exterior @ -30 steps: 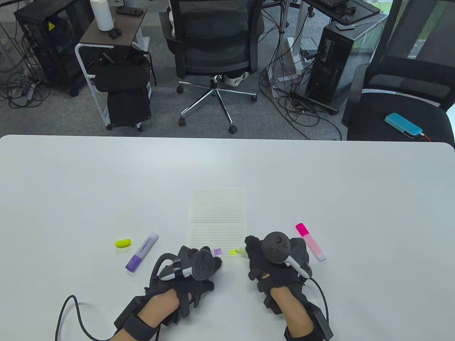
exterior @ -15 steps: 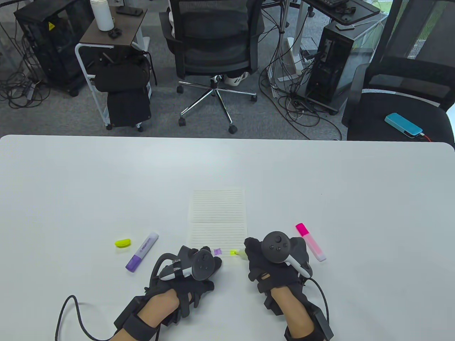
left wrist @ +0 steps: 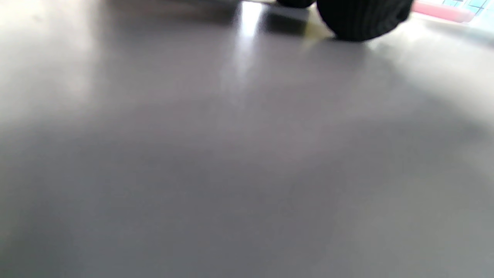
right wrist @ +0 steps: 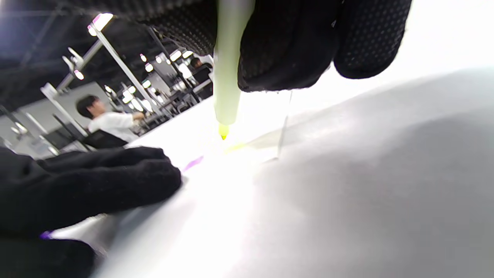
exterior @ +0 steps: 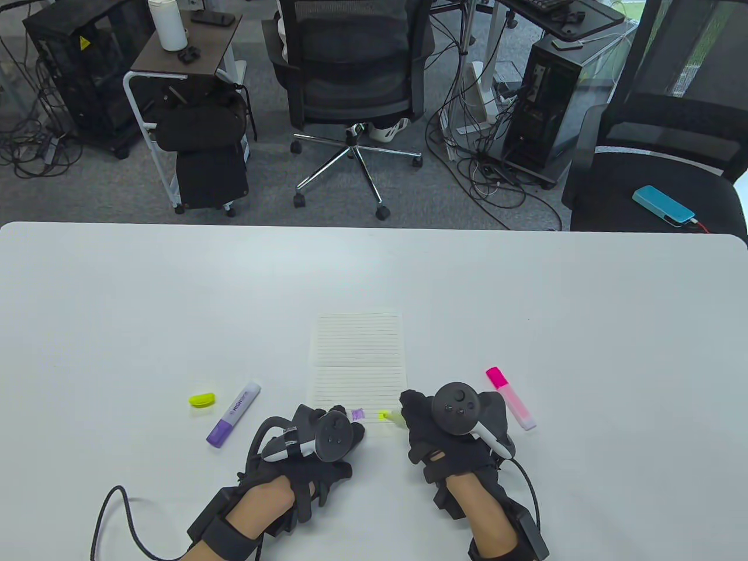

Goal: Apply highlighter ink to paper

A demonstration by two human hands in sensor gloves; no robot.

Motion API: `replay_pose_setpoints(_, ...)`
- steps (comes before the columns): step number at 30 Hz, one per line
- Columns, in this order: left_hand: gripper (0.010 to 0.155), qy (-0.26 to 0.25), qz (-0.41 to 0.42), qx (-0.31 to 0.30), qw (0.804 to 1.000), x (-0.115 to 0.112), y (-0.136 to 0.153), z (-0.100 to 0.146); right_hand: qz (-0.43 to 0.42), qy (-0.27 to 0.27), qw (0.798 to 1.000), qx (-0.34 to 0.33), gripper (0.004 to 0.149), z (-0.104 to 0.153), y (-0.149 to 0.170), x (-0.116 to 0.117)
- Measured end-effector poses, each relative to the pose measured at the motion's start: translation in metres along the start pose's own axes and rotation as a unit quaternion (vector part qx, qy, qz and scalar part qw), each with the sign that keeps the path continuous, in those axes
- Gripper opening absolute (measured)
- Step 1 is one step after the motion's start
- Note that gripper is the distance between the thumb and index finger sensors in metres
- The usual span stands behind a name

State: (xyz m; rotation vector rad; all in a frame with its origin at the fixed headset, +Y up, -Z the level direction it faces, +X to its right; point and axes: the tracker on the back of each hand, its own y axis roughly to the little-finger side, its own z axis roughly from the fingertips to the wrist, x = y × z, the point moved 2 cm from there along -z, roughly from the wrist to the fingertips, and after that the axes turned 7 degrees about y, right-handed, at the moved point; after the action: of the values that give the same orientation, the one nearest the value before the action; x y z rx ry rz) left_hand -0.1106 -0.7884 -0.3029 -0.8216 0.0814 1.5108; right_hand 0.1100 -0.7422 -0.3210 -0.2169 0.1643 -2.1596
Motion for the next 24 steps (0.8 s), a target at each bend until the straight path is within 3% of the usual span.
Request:
replay_pose_setpoints(8, 0.072, -0.004, -0.011, -0.006, 1.0, 0.0, -0.001, 0.001, -0.071, 0.054, 0.995, -0.042, 0.042, 0.006, -0.004, -0.008)
replay_pose_setpoints(15, 0.074, -0.019, -0.007, -0.027, 0.999, 0.003, -0.001, 0.003, -0.09, 0.068, 0.992, -0.051, 0.043, 0.007, -0.004, -0.01)
replay_pose_setpoints(19, 0.072, -0.078, 0.028, -0.059, 0.995, 0.019, 0.0, 0.018, -0.113, 0.097, 0.986, -0.069, 0.043, 0.01, -0.005, -0.016)
replay_pose_setpoints(24, 0.066, -0.169, 0.052, -0.044, 0.983, 0.044, 0.018, 0.044, -0.143, 0.121, 0.978, -0.091, 0.044, 0.013, -0.006, -0.021)
